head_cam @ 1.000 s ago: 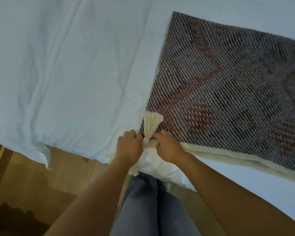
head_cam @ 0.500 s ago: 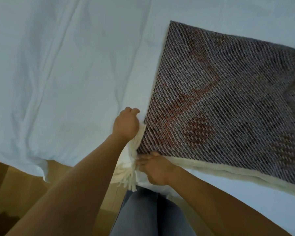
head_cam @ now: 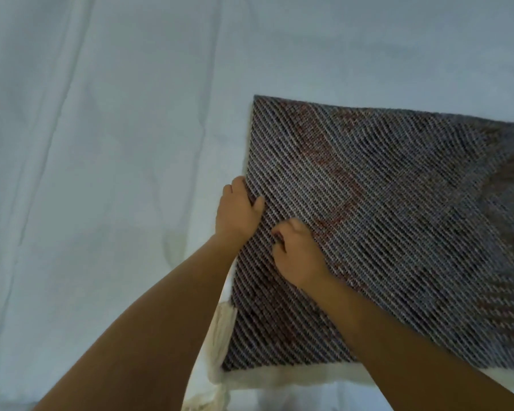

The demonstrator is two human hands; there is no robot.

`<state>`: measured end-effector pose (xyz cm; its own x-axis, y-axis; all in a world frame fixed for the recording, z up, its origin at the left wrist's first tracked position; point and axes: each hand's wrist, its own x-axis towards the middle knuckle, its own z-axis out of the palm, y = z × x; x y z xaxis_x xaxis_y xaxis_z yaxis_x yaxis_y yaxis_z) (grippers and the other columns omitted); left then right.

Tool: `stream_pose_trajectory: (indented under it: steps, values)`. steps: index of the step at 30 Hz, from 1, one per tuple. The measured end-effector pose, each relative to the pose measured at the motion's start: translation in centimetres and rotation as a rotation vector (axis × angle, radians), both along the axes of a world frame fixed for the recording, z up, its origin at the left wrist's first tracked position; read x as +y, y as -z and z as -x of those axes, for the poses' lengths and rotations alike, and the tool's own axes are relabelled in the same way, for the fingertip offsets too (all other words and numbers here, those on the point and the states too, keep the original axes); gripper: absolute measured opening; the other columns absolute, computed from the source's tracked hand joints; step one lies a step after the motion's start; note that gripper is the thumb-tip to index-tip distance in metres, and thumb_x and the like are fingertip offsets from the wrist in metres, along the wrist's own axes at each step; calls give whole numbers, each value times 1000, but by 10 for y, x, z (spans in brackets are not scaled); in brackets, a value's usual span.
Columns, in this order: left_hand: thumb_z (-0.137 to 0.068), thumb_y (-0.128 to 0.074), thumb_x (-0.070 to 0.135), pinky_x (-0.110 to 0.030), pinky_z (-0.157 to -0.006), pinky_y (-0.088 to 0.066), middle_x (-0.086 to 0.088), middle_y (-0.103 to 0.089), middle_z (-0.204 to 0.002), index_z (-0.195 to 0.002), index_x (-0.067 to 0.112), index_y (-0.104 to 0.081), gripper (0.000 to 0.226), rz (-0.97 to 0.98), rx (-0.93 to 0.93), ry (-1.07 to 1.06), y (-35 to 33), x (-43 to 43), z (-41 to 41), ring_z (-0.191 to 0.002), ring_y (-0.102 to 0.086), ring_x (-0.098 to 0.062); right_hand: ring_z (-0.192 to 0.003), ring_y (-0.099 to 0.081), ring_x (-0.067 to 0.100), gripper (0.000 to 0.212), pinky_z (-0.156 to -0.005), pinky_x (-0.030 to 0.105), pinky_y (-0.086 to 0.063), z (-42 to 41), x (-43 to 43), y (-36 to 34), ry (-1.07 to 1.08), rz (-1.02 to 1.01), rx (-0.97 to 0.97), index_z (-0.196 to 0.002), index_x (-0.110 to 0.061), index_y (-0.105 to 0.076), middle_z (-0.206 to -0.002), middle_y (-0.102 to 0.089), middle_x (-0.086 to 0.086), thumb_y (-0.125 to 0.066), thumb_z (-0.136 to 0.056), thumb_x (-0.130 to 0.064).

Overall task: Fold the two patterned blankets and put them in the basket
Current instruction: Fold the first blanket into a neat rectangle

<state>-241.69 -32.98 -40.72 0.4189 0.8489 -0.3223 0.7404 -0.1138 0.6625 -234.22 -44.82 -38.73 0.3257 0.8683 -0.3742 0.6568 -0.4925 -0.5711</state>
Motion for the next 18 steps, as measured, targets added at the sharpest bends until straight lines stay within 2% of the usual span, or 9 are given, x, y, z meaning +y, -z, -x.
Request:
stream_pose_trajectory:
  steps: [3, 5, 8, 10, 12, 14, 15, 17, 18]
  values:
    - [-86, -56, 46, -42, -83, -50, -14, -56, -107, -107, 5, -53, 46, 67, 6, -73, 3, 32, -28, -92, -57, -28, -122, -40, 30, 38, -107, 40, -33, -21, 25, 2, 18, -39, -88, -124, -1, -50, -131, -45, 14, -50, -87, -10]
    - [-85, -58, 47, -41, -83, -51, -11, -59, -102, -104, 7, -55, 44, 102, -39, -113, 2, 51, -46, -88, -59, -25, -132, -33, 28, 46, -113, 41, -25, -37, 43, 1, 46, -34, -105, -133, -2, -43, -142, -38, 13, -49, -88, -13]
    - [-84, -62, 40, -25, -65, -46, 7, -56, -81, -89, 16, -53, 26, 154, -179, -136, 0, 75, -67, -73, -54, -11, -142, -17, 25, 56, -118, 42, -14, -64, 69, 5, 87, 15, -124, -143, -8, -28, -154, -21, 9, -45, -92, -23]
    - [-84, -64, 32, -24, -67, -43, 7, -56, -82, -86, 19, -52, 18, 195, -238, -133, 2, 90, -80, -74, -53, -10, -145, 0, 20, 62, -117, 46, -5, -82, 83, 10, 115, 73, -180, -148, -15, -13, -158, -3, 2, -40, -94, -31]
    - [-82, -66, 25, -18, -60, -41, 9, -54, -74, -72, 20, -48, 21, 140, -271, -198, 3, 107, -86, -65, -50, -7, -145, 9, 17, 66, -115, 46, 0, -92, 91, 15, 202, 62, -218, -149, -18, -3, -158, 7, -2, -36, -95, -38]
    - [-82, -65, 22, -13, -49, -33, 10, -46, -66, -66, 20, -42, 28, 46, -259, -339, 9, 122, -82, -58, -42, -4, -144, 11, 17, 68, -114, 44, 3, -92, 95, 22, 248, 6, -238, -149, -18, 1, -158, 9, -2, -33, -95, -42]
    - [-83, -64, 22, -15, -50, -32, 10, -46, -67, -70, 17, -44, 24, 27, -228, -367, 12, 126, -78, -59, -42, -4, -144, 12, 17, 68, -114, 43, 5, -89, 94, 26, 224, 0, -249, -148, -18, 2, -158, 9, -1, -31, -95, -43]
    - [-87, -62, 25, -19, -58, -36, 11, -51, -78, -90, 13, -51, 16, 41, -156, -325, 19, 123, -71, -67, -47, -7, -144, 14, 17, 66, -112, 41, 11, -84, 88, 38, 122, 43, -259, -148, -19, 5, -158, 12, 0, -26, -96, -46]
    - [-88, -61, 26, -20, -66, -38, 9, -54, -87, -103, 11, -51, 23, 57, -143, -278, 22, 119, -70, -75, -49, -9, -143, 16, 17, 65, -111, 40, 14, -81, 84, 44, 82, 78, -262, -148, -20, 8, -157, 14, 0, -22, -96, -47]
